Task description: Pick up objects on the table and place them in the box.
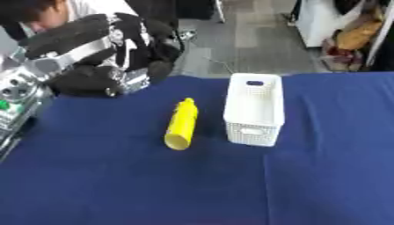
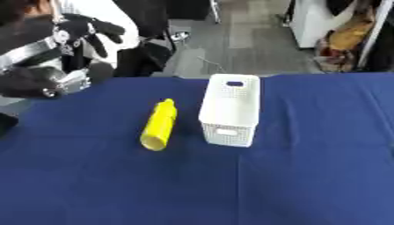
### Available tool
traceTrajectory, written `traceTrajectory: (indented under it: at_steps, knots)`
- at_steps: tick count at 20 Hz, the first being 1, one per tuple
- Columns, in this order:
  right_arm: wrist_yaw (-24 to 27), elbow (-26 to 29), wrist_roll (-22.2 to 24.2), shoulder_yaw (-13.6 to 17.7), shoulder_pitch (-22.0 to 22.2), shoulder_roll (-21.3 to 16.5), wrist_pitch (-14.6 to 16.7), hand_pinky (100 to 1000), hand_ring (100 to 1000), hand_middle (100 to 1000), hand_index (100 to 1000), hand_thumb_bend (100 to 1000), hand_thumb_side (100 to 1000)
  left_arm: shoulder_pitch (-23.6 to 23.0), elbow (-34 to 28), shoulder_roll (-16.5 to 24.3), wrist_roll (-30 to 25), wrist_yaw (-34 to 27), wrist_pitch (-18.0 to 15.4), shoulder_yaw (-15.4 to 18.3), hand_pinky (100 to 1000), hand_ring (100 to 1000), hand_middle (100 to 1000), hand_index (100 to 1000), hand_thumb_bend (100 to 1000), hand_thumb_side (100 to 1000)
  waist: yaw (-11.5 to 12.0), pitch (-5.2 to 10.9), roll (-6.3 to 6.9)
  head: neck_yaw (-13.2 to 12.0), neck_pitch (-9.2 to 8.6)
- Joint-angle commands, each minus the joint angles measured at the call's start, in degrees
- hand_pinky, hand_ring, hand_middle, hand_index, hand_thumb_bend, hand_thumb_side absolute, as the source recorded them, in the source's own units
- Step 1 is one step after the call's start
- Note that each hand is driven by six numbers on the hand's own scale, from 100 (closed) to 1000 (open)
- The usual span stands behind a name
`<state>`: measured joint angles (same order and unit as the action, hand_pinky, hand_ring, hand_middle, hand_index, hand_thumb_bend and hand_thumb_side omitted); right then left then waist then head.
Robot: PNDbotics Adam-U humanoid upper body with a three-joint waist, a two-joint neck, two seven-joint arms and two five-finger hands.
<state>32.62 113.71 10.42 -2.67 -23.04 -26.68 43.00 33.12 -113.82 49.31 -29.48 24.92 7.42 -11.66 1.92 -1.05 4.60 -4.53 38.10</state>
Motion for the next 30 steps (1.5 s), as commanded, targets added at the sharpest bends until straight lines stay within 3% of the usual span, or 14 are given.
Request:
traceTrajectory:
  at_steps: [1,4,8,11,21,22,30]
  knots:
    - [0.2,0.9,0.2,0.1,-0.7,-0.7,-0.4,212,279,326,447,100,1000,1.8,-0.8,2.1,-5.9,2.4,3.1,-0.7,533,744,859,940,439,1000,-0.1,0.76,0.02,-0.8,0.22]
    - [0.4,0.9,0.3,0.0,-0.9,-0.6,-0.5,213,279,326,447,100,1000,3.3,-0.8,2.4,-12.9,2.9,6.4,-1.6,590,770,855,915,495,1000,-0.3,0.73,0.11,-0.9,0.29]
    - [0.5,0.9,0.5,-0.1,-1.0,-0.6,-0.8,213,279,325,446,100,1000,5.9,0.1,2.9,-20.4,5.0,9.8,-2.6,586,793,844,871,529,1000,-0.5,0.68,0.25,-1.2,0.35]
    - [0.7,0.9,0.7,-0.2,-1.1,-0.6,-0.9,213,279,325,446,100,1000,8.0,4.1,2.6,-22.2,6.8,10.6,-4.3,590,818,836,846,557,1000,-0.7,0.63,0.35,-1.6,0.42]
    - [1.3,0.9,1.0,-0.4,-2.0,0.0,-1.3,213,279,325,446,100,1000,13.9,23.6,-1.0,-22.5,13.4,6.1,-10.0,580,829,809,809,718,1000,-1.9,0.36,0.75,-2.6,0.26]
    - [1.4,0.9,1.0,-0.5,-2.0,0.1,-1.4,214,279,325,446,100,1000,14.3,25.0,-1.5,-22.5,14.1,5.3,-10.2,597,841,815,814,779,1000,-2.0,0.32,0.76,-2.6,0.19]
    - [2.2,0.9,0.9,-0.6,-3.2,1.4,-2.2,214,278,325,445,100,1000,16.5,37.3,-4.6,-22.5,20.0,2.4,-9.6,602,838,810,815,867,1000,-3.1,-0.12,1.21,-4.0,-1.00]
